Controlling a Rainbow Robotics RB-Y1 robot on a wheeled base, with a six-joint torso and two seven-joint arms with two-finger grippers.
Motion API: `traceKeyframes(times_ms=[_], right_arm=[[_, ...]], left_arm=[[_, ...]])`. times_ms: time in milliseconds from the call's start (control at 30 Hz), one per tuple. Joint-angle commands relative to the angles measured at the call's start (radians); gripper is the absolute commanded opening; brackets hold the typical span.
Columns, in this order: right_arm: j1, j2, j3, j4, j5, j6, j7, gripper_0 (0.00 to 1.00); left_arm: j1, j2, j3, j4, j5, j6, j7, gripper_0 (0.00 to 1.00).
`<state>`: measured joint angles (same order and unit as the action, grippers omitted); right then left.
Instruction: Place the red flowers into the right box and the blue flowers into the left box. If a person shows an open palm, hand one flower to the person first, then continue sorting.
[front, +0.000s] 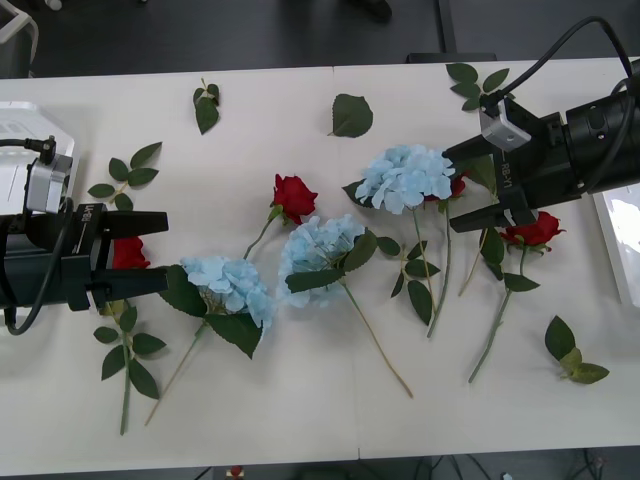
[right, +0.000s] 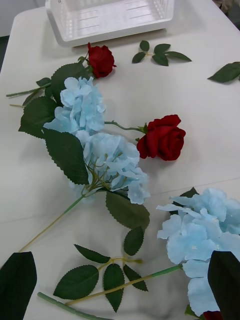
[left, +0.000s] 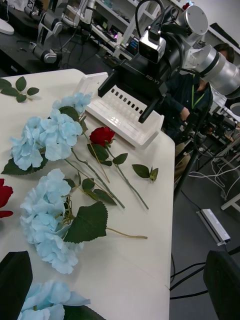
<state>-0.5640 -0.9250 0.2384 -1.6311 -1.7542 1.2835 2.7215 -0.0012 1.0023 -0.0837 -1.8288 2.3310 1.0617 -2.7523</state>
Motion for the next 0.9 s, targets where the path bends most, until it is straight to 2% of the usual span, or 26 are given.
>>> traceKeyframes(times_ms=[33, 333, 500, 633, 733, 900], right_arm=[[0.052, 0.012, 0.019, -0.006, -0.004, 0.000, -0.016, 1.00], [0.050, -0.048, -0.028, -0.018, 0.013, 0.086, -0.016, 1.00], [0.050, -0.052, -0.068, -0.019, 0.159, 0.181, -0.529, 1.00], [0.052, -0.054, -0.071, -0.019, 0.318, 0.209, -0.862, 1.00], [0.056, -0.054, -0.070, -0.015, 0.420, 0.223, -1.045, 1.00], [0.067, -0.052, -0.048, 0.025, 0.550, 0.223, -1.164, 1.00]], left_arm=[[-0.003, 0.039, -0.011, -0.030, 0.014, -0.009, 0.047, 1.00], [0.020, 0.018, -0.031, -0.027, 0.033, 0.003, 0.047, 1.00], [0.035, 0.104, 0.056, -0.081, 0.045, 0.011, 0.047, 1.00], [0.083, 0.105, 0.191, -0.132, -0.078, 0.024, 0.047, 1.00], [0.121, 0.107, 0.257, -0.185, -0.174, 0.026, 0.047, 1.00], [0.165, 0.107, 0.334, -0.245, -0.332, 0.029, 0.286, 1.00]])
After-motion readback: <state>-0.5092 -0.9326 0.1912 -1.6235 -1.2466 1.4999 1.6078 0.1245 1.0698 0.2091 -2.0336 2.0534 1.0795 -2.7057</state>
